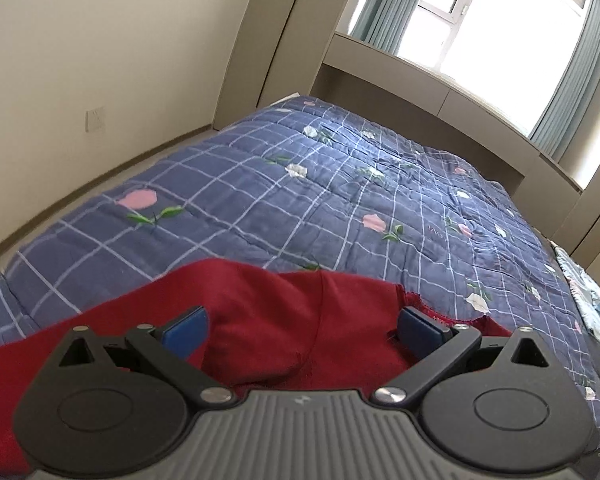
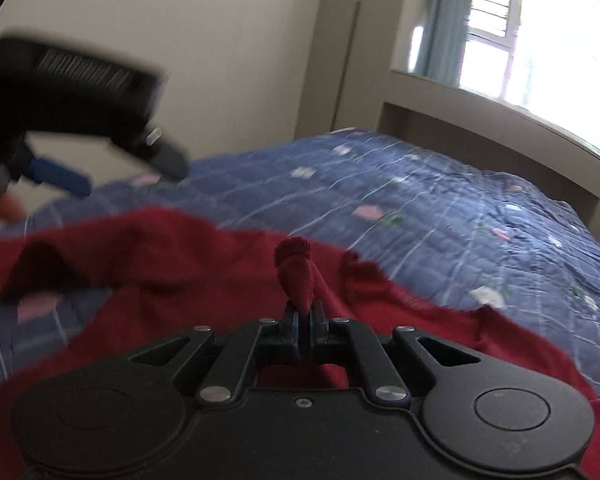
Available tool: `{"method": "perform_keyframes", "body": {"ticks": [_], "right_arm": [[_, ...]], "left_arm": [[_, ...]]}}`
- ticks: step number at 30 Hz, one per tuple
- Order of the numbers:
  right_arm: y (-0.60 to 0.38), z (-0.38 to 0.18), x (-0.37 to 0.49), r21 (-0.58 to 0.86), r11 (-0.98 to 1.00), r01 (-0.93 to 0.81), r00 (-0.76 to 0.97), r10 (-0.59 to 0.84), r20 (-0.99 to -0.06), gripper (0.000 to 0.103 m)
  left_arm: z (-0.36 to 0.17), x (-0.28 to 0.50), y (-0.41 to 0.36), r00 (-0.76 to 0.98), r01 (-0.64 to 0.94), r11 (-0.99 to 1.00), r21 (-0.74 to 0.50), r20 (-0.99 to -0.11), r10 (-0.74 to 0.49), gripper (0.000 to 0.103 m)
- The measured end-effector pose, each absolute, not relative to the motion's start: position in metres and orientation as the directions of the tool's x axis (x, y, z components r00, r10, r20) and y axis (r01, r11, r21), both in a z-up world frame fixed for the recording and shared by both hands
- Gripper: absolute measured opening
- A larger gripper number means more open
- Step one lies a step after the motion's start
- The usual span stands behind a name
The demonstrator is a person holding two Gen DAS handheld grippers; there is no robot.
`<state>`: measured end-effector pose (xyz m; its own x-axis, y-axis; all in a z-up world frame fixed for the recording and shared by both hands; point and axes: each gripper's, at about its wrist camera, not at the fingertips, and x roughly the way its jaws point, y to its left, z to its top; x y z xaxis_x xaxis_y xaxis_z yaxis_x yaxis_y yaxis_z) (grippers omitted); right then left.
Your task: Fold small clothes
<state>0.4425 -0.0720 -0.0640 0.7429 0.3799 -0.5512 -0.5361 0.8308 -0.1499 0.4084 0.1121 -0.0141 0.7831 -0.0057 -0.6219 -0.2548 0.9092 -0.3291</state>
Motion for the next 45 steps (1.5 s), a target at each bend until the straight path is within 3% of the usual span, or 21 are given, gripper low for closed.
{"method": "perform_keyframes", "body": {"ticks": [3, 5, 7, 13, 19, 25, 28, 29, 30, 37, 40, 45], "right_arm": [[-0.064, -0.078, 0.429, -0.15, 0.813, -0.563, 0.724, 0.398, -0.563, 0.021], [-0.066, -0.082, 0.421, -0.134, 0.8, -0.584, 0.705, 0.419, -0.572, 0.051], [-0.075, -0.082, 0.411, -0.125, 0.792, -0.598, 0.696, 0.435, -0.571, 0.07], [-0.142, -0.067, 0.37, -0.092, 0.866, -0.491, 0.75, 0.367, -0.549, 0.098], [-0.226, -0.065, 0.342, -0.178, 0.953, -0.246, 0.82, 0.106, -0.563, 0.101], [-0.284, -0.072, 0.327, -0.116, 0.992, -0.055, 0.812, -0.023, -0.583, 0.101], [-0.289, -0.081, 0.328, -0.13, 0.991, -0.015, 0.81, -0.064, -0.583, 0.101], [-0.289, -0.085, 0.331, -0.152, 0.988, -0.004, 0.812, -0.085, -0.577, 0.101], [-0.288, -0.088, 0.335, -0.18, 0.984, 0.007, 0.813, -0.111, -0.572, 0.101], [-0.287, -0.106, 0.366, -0.271, 0.961, 0.047, 0.841, -0.185, -0.508, 0.102], [-0.282, -0.113, 0.381, -0.322, 0.945, 0.057, 0.856, -0.213, -0.472, 0.102], [-0.286, -0.108, 0.39, -0.348, 0.923, 0.161, 0.892, -0.287, -0.349, 0.102]], "left_arm": [[-0.024, 0.41, 0.111, 0.781, -0.251, 0.904, -0.346, -0.625, -0.022, 0.102], [-0.031, 0.411, 0.108, 0.776, -0.249, 0.904, -0.348, -0.63, -0.029, 0.102], [-0.035, 0.412, 0.103, 0.775, -0.24, 0.905, -0.35, -0.631, -0.039, 0.102], [-0.051, 0.416, 0.066, 0.774, -0.145, 0.934, -0.327, -0.625, -0.099, 0.103], [-0.072, 0.427, 0.025, 0.743, -0.121, 0.959, -0.257, -0.664, -0.084, 0.101], [-0.079, 0.439, 0.018, 0.724, -0.132, 0.962, -0.24, -0.686, -0.072, 0.08], [-0.077, 0.442, 0.013, 0.724, -0.11, 0.968, -0.225, -0.685, -0.077, 0.051], [-0.077, 0.444, 0.009, 0.717, -0.104, 0.975, -0.197, -0.695, -0.063, 0.027], [-0.077, 0.446, 0.006, 0.71, -0.098, 0.98, -0.171, -0.702, -0.051, 0.019], [-0.076, 0.448, -0.007, 0.725, -0.075, 0.994, -0.083, -0.689, -0.003, 0.015], [-0.088, 0.448, -0.011, 0.718, -0.087, 0.995, -0.042, -0.696, 0.033, 0.022], [-0.101, 0.435, -0.028, 0.775, -0.068, 0.994, 0.089, -0.622, 0.108, 0.029]]}}
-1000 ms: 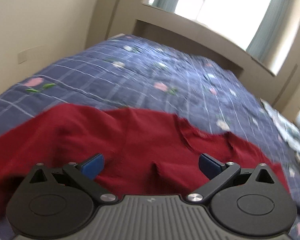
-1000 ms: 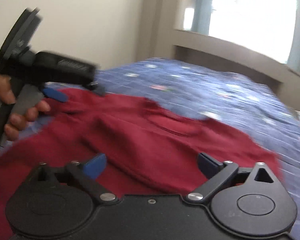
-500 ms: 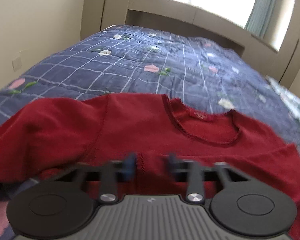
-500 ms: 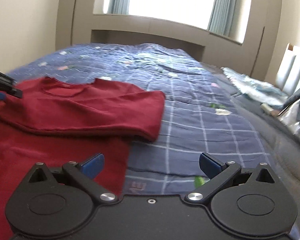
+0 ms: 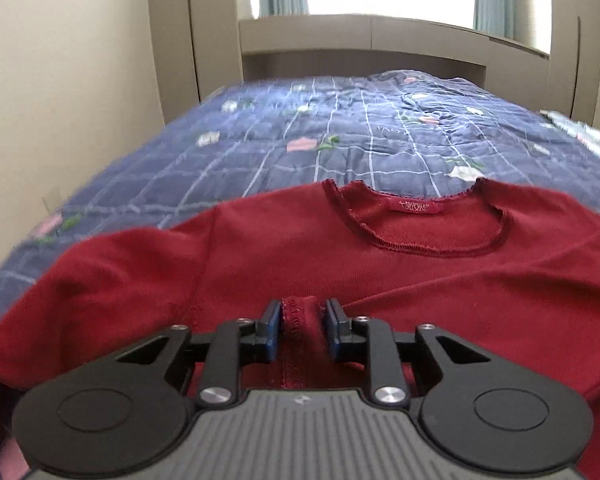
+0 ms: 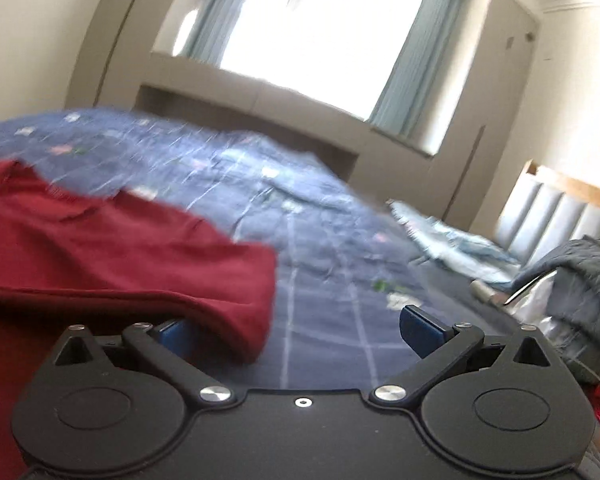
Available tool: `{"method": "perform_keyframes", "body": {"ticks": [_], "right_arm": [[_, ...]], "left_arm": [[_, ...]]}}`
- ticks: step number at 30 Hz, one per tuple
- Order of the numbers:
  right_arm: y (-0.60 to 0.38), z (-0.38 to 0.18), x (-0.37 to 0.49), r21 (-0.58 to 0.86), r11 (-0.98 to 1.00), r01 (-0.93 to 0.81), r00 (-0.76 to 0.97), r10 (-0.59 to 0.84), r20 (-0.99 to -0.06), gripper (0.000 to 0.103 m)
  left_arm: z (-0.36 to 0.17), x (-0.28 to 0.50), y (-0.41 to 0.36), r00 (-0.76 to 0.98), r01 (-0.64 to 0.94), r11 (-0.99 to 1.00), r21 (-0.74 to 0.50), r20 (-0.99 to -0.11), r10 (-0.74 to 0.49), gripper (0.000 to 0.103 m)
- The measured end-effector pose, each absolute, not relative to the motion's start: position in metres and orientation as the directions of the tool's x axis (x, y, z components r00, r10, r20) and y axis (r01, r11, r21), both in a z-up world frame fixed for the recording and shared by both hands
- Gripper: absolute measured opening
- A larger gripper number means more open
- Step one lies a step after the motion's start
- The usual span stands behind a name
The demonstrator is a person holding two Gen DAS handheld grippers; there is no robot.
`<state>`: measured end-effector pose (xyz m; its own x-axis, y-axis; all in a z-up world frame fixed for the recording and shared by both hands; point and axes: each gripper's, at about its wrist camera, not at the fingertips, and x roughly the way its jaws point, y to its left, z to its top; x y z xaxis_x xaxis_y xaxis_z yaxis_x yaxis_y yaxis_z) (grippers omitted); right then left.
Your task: Fold small clothes
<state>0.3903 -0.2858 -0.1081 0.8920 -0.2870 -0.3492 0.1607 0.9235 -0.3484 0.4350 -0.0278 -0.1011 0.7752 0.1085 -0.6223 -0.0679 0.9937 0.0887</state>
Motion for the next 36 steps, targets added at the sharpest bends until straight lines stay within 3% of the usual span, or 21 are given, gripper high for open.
{"method": "perform_keyframes", "body": {"ticks": [4, 6, 11, 13, 15, 17, 28, 36], "right_arm": [[-0.305, -0.112, 0.397, -0.349, 0.903, 0.252, 0.838, -0.383, -0.388, 0.102], [-0.31, -0.114, 0.394, -0.343, 0.903, 0.26, 0.828, -0.391, -0.403, 0.102], [-0.313, -0.123, 0.396, -0.356, 0.906, 0.227, 0.805, -0.38, -0.455, 0.102], [-0.314, -0.124, 0.4, -0.349, 0.911, 0.217, 0.803, -0.37, -0.467, 0.102], [-0.315, -0.122, 0.397, -0.326, 0.924, 0.201, 0.81, -0.345, -0.475, 0.102], [-0.315, -0.117, 0.391, -0.304, 0.934, 0.186, 0.808, -0.322, -0.494, 0.102], [-0.293, -0.094, 0.312, -0.233, 0.963, 0.134, 0.786, -0.246, -0.567, 0.102], [-0.237, -0.075, 0.256, -0.155, 0.988, 0.002, 0.807, -0.093, -0.583, 0.102]], "left_arm": [[-0.105, 0.429, -0.033, 0.796, -0.078, 0.989, 0.129, -0.589, 0.14, 0.035], [-0.105, 0.429, -0.031, 0.794, -0.095, 0.988, 0.124, -0.589, 0.15, 0.043], [-0.106, 0.429, -0.023, 0.792, -0.106, 0.991, 0.086, -0.595, 0.136, 0.046], [-0.106, 0.43, -0.024, 0.793, -0.115, 0.989, 0.095, -0.59, 0.149, 0.052], [-0.104, 0.43, -0.022, 0.789, -0.148, 0.984, 0.101, -0.588, 0.179, 0.08], [-0.098, 0.429, -0.014, 0.778, -0.177, 0.981, 0.079, -0.599, 0.189, 0.099], [-0.056, 0.361, 0.024, 0.796, -0.256, 0.965, -0.059, -0.579, 0.176, 0.103], [-0.052, 0.304, 0.087, 0.722, -0.399, 0.909, -0.123, -0.653, 0.228, 0.103]]}}
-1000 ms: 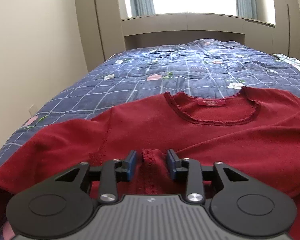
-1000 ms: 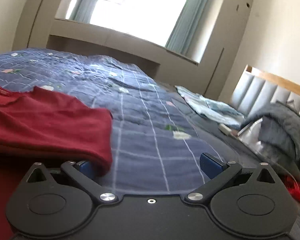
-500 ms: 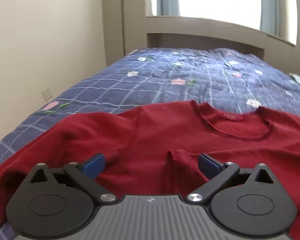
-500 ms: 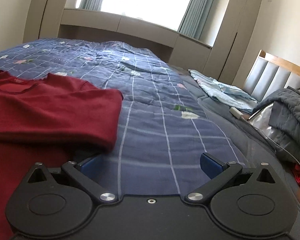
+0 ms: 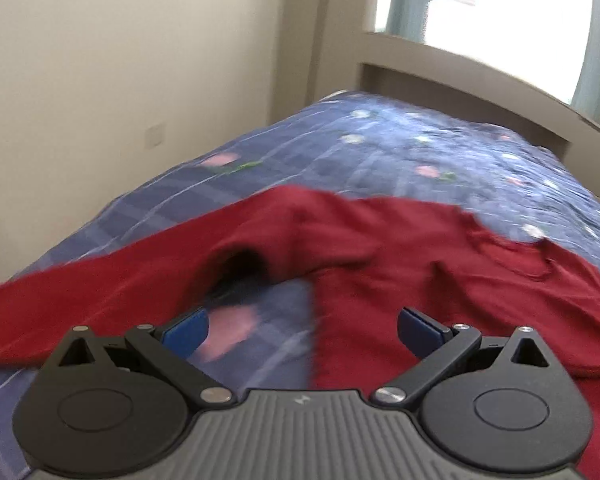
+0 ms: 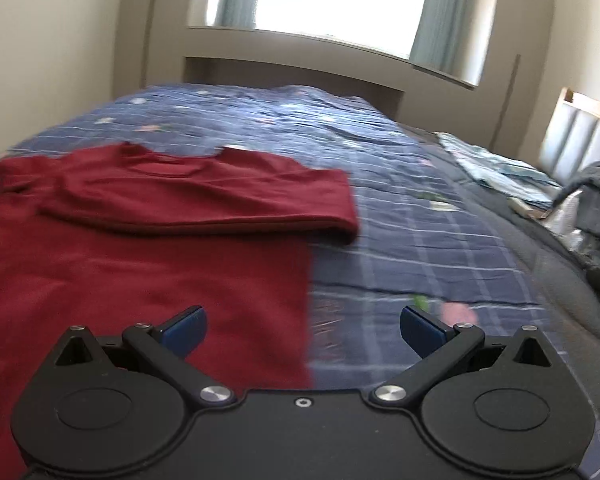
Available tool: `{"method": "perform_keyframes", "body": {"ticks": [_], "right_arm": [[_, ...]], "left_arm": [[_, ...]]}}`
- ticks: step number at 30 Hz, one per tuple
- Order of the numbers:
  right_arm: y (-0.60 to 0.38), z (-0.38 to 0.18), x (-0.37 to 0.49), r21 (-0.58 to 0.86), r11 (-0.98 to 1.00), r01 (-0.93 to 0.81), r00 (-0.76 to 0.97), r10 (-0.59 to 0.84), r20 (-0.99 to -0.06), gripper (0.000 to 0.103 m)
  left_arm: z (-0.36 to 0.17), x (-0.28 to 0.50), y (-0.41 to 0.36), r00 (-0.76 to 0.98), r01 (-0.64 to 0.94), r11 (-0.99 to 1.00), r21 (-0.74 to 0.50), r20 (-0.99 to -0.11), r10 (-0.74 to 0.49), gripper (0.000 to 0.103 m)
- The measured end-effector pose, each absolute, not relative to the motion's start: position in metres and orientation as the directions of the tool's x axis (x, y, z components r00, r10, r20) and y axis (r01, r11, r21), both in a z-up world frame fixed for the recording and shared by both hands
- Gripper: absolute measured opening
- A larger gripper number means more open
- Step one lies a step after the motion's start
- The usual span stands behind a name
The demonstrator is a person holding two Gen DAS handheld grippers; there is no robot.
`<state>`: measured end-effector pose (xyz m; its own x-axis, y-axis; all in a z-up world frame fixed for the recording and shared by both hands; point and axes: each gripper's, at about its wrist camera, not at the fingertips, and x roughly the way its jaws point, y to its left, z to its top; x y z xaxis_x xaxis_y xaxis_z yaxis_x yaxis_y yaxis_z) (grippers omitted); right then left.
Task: Fold small clothes
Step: 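Grasp the other sleeve cuff with the left gripper, then lift the sleeve and fold it across the sweater body, open left gripper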
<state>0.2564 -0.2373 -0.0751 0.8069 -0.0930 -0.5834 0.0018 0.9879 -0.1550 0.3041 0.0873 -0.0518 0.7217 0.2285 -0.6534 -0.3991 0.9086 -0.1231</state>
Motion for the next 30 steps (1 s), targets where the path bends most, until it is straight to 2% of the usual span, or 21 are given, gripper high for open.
{"method": "perform_keyframes", "body": {"ticks": [5, 9, 11, 14, 17, 19, 24, 25, 29, 30], "right_arm": [[-0.209, -0.077, 0.241, -0.137, 0.989, -0.063, 0.8, -0.032, -0.599, 0.102], [-0.19, -0.085, 0.236, -0.139, 0.987, -0.084, 0.774, -0.023, -0.633, 0.102], [-0.185, -0.088, 0.233, -0.137, 0.987, -0.084, 0.768, -0.023, -0.639, 0.102], [-0.182, -0.091, 0.232, -0.131, 0.989, -0.071, 0.764, -0.031, -0.645, 0.102], [-0.181, -0.091, 0.232, -0.132, 0.989, -0.062, 0.759, -0.04, -0.65, 0.102], [-0.179, -0.09, 0.232, -0.137, 0.988, -0.064, 0.758, -0.041, -0.651, 0.102], [-0.178, -0.091, 0.232, -0.141, 0.987, -0.072, 0.754, -0.039, -0.655, 0.102], [-0.177, -0.091, 0.232, -0.143, 0.987, -0.072, 0.755, -0.039, -0.655, 0.102], [-0.177, -0.09, 0.231, -0.145, 0.986, -0.077, 0.754, -0.037, -0.656, 0.102], [-0.177, -0.09, 0.231, -0.144, 0.986, -0.079, 0.754, -0.036, -0.656, 0.102]], "left_arm": [[-0.061, 0.27, 0.147, 0.702, -0.538, 0.808, -0.239, -0.657, 0.274, 0.103], [-0.075, 0.253, 0.189, 0.72, -0.592, 0.671, -0.445, -0.666, 0.194, 0.102], [-0.081, 0.243, 0.202, 0.745, -0.604, 0.588, -0.538, -0.642, 0.178, 0.1], [-0.082, 0.23, 0.209, 0.737, -0.658, 0.482, -0.578, -0.626, 0.255, 0.095], [-0.087, 0.213, 0.218, 0.679, -0.734, 0.326, -0.596, -0.645, 0.35, 0.078], [-0.09, 0.202, 0.227, 0.669, -0.739, 0.236, -0.631, -0.644, 0.37, 0.069], [-0.098, 0.189, 0.238, 0.619, -0.75, 0.067, -0.658, -0.663, 0.421, 0.036], [-0.1, 0.19, 0.24, 0.615, -0.744, 0.036, -0.667, -0.662, 0.428, 0.033], [-0.103, 0.188, 0.253, 0.596, -0.739, -0.017, -0.674, -0.665, 0.45, 0.009], [-0.102, 0.191, 0.257, 0.597, -0.734, -0.021, -0.679, -0.659, 0.458, 0.006]]}}
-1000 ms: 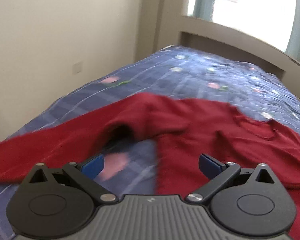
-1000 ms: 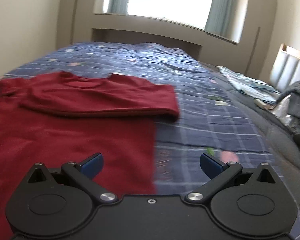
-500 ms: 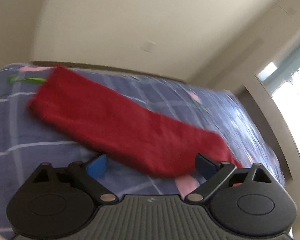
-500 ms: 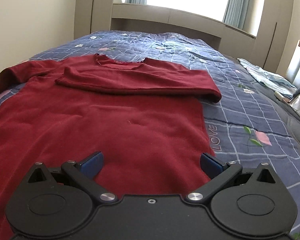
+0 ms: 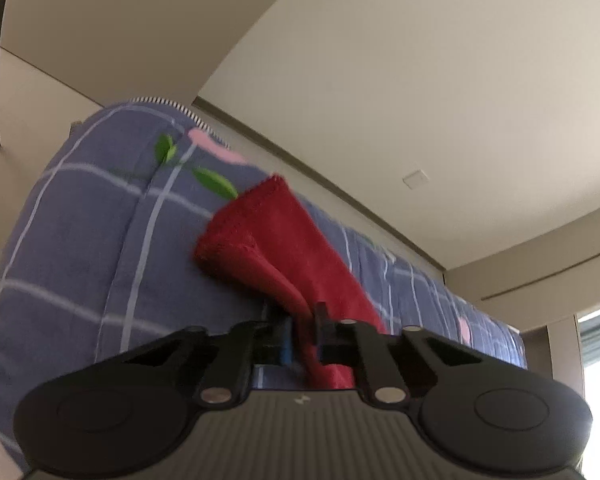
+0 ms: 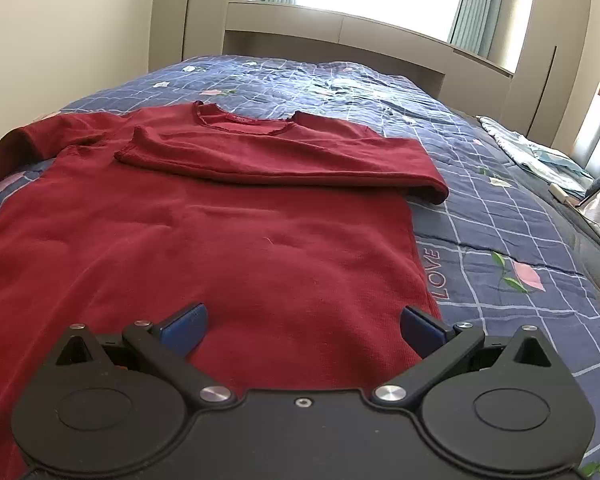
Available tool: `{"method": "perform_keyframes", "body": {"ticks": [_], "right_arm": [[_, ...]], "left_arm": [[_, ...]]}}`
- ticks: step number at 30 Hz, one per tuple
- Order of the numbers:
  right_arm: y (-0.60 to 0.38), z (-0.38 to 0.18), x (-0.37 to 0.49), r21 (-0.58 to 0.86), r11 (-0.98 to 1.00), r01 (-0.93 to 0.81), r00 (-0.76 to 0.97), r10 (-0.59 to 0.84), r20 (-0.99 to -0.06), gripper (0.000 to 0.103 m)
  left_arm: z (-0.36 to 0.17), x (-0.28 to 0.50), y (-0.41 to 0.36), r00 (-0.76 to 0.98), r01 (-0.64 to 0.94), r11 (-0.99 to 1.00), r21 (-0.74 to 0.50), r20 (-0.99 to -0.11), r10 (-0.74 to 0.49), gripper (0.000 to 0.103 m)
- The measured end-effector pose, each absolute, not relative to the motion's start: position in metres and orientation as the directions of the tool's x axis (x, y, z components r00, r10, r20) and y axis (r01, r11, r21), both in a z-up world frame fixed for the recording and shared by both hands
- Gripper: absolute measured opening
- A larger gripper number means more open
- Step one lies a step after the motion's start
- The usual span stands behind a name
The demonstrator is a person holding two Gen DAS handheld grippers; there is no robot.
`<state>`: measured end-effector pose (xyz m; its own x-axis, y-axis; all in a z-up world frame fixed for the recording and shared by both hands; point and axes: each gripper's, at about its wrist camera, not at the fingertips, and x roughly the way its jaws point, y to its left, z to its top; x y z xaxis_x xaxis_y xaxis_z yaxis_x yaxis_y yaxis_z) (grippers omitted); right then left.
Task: Fold small clothes
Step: 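Lift the sleeve and fold it across the sweater body, open left gripper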
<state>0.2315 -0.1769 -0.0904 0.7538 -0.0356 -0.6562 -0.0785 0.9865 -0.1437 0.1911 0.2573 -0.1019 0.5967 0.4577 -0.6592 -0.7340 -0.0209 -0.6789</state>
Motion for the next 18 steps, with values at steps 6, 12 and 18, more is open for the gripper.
{"method": "perform_keyframes", "body": {"ticks": [6, 12, 18], "right_arm": [[-0.179, -0.087, 0.232, -0.145, 0.985, -0.091, 0.757, -0.026, -0.653, 0.102], [-0.185, -0.079, 0.235, -0.118, 0.989, -0.091, 0.77, -0.005, -0.638, 0.102], [-0.198, -0.067, 0.242, -0.062, 0.995, -0.08, 0.789, 0.025, -0.614, 0.102]], "left_arm": [[-0.073, 0.2, 0.269, 0.658, -0.688, 0.167, -0.707, -0.509, 0.555, 0.003], [-0.006, 0.251, 0.277, 0.833, -0.537, 0.59, -0.603, -0.268, 0.484, 0.003], [0.051, 0.305, 0.241, 0.973, -0.23, 0.891, -0.391, -0.124, 0.197, 0.004]]}}
